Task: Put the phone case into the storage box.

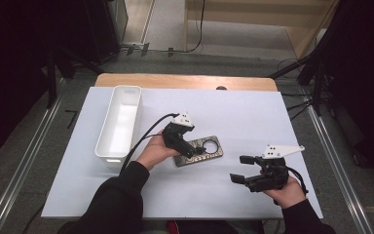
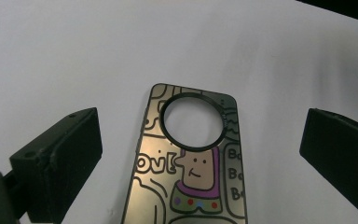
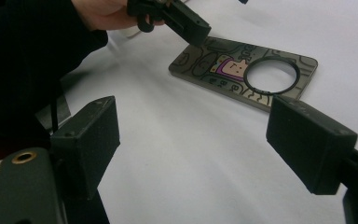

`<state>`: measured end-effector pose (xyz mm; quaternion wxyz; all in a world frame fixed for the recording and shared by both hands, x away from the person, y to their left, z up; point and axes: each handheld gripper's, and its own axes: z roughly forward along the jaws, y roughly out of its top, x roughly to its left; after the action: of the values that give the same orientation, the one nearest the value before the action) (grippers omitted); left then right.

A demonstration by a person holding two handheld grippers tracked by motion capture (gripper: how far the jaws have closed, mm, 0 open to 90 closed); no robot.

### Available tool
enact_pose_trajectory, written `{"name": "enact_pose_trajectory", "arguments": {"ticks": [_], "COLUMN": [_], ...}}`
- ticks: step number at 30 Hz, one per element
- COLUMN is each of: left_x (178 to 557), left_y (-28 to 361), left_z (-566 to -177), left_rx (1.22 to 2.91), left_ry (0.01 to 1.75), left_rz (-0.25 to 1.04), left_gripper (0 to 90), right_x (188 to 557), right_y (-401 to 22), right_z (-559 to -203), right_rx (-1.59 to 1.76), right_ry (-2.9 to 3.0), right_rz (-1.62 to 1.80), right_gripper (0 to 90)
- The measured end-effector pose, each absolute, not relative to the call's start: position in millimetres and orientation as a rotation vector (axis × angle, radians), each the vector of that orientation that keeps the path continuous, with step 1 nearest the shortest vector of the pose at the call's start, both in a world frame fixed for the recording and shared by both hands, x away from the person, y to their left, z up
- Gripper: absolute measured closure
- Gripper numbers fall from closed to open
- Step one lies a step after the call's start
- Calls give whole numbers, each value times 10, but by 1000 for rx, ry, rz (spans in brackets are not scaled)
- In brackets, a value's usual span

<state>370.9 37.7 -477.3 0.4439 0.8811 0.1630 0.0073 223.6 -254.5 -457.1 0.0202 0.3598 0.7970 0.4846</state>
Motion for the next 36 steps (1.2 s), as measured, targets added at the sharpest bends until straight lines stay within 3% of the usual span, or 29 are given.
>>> {"name": "enact_pose_trajectory", "arguments": {"ticks": [36], "left_x": [3671], "left_y": [365], "left_z": [-5181], "left_rx": [2282], "left_ry": [376], "left_rz": [34], "left_gripper": [0], "right_x": [2295], "right_y": [-2504], "right_z": [-4573], "right_rx": [1102], "right_ry": [2496], "right_rz": [1505], "right_gripper": [162]}}
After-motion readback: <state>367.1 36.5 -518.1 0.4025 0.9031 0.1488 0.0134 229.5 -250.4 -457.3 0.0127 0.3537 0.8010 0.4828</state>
